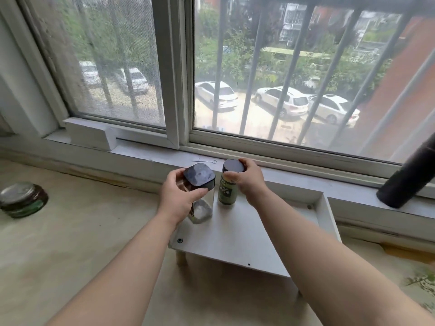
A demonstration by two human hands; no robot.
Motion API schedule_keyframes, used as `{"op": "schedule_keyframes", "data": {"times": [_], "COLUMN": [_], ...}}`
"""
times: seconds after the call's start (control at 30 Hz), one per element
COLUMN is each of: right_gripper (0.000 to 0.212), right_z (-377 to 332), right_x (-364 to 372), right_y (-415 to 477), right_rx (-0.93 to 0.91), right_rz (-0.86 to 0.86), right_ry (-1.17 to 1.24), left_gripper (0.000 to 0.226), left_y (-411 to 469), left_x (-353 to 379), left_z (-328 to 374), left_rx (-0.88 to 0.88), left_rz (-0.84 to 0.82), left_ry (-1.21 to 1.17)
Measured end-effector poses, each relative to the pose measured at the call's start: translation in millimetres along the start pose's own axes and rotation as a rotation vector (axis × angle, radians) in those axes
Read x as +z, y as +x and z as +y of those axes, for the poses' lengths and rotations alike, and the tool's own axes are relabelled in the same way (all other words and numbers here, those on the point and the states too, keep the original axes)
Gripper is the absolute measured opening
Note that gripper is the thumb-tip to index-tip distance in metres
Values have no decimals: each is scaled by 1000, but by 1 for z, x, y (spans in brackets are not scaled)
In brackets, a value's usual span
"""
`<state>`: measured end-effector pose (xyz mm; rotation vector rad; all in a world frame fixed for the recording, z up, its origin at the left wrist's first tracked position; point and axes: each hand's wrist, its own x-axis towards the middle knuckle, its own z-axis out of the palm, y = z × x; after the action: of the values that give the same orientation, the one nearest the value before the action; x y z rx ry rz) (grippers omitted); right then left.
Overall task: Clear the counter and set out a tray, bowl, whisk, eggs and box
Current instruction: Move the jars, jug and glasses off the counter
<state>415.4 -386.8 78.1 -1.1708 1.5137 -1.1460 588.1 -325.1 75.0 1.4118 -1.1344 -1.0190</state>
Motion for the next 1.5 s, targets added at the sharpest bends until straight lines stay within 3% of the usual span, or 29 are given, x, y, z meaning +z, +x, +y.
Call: {"op": "schedule_keyframes", "data": {"times": [0.2, 0.37, 0.47, 0.93, 1.13, 1.33, 1.5], "right_gripper": [76, 63, 57, 43, 52, 54, 48], "right_z": [13, 39, 49, 51, 54, 51, 32], "right_x": [-6, -20, -15, 21, 25, 13, -13], "right_y": [11, 10, 11, 39, 43, 34, 16], "right_rx": [42, 170, 232, 202, 210, 264, 266], "right_rz": [-138, -213, -270, -384, -437, -337, -252], "right_ry": [28, -165, -114, -46, -22, 26, -40], "left_gripper": [79, 78, 77, 70, 72, 76, 99], "left_y": [2, -2, -6, -6, 1, 7, 4], "left_x": [6, 11, 14, 24, 33, 36, 39], "left_z": [-15, -17, -19, -23, -23, -23, -17], "left_rx": [9, -8, -2, -15, -11, -18, -33], "left_rz": [42, 76, 131, 245, 288, 295, 249], "left_ry": [187, 194, 219, 292, 283, 321, 327]}}
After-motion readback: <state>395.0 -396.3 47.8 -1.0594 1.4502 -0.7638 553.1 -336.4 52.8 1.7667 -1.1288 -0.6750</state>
